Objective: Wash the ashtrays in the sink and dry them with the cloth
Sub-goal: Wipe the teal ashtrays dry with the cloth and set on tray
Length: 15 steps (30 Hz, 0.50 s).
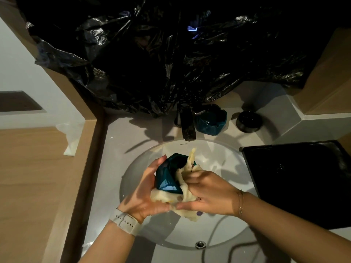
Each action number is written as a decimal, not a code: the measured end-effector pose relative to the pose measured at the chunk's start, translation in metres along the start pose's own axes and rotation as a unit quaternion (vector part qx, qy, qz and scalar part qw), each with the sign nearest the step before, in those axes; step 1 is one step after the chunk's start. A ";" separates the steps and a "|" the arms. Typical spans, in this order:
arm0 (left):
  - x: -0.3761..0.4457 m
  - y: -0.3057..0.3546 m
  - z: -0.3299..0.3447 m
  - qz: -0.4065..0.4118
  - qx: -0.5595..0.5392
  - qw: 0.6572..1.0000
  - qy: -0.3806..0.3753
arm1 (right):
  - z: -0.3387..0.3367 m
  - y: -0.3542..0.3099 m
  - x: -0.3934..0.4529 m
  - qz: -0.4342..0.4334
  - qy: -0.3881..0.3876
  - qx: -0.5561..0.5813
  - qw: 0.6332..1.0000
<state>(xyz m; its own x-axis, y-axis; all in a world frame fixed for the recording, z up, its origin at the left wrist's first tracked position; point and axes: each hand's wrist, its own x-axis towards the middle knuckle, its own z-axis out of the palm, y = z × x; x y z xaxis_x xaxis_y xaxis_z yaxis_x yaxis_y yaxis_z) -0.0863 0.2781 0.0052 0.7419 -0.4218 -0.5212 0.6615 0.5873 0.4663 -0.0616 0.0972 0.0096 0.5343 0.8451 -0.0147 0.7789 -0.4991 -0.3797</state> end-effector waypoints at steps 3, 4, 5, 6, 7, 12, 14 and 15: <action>-0.002 0.002 0.015 -0.096 -0.047 0.994 0.022 | 0.011 0.002 -0.004 0.007 0.099 0.064 0.993; -0.005 0.000 0.022 -0.078 -0.038 0.996 0.027 | 0.015 -0.003 -0.002 0.020 0.144 0.094 0.985; -0.005 -0.004 0.025 -0.034 -0.038 0.998 0.043 | 0.017 -0.010 0.001 0.043 0.177 0.134 0.974; -0.003 -0.008 0.024 0.018 -0.042 0.998 0.054 | 0.020 -0.019 0.006 0.087 0.193 0.184 0.960; -0.002 -0.012 0.027 0.052 -0.033 0.995 0.075 | 0.021 -0.028 0.010 0.149 0.200 0.238 0.939; -0.005 -0.014 0.038 0.068 -0.001 0.994 0.090 | 0.029 -0.044 0.016 0.271 0.260 0.338 0.863; -0.004 -0.012 0.034 0.072 -0.019 0.994 0.082 | 0.027 -0.042 0.011 0.247 0.241 0.316 0.884; -0.006 -0.011 0.034 0.062 -0.038 0.995 0.075 | 0.025 -0.040 0.008 0.233 0.229 0.310 0.893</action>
<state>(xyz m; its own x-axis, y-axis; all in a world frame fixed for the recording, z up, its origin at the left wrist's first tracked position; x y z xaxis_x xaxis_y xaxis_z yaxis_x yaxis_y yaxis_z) -0.0941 0.2505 0.0271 0.7884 -0.2392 -0.5667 0.5524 0.6806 0.4812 -0.0967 0.1282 0.0015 0.9418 0.3356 0.0205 0.1811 -0.4548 -0.8720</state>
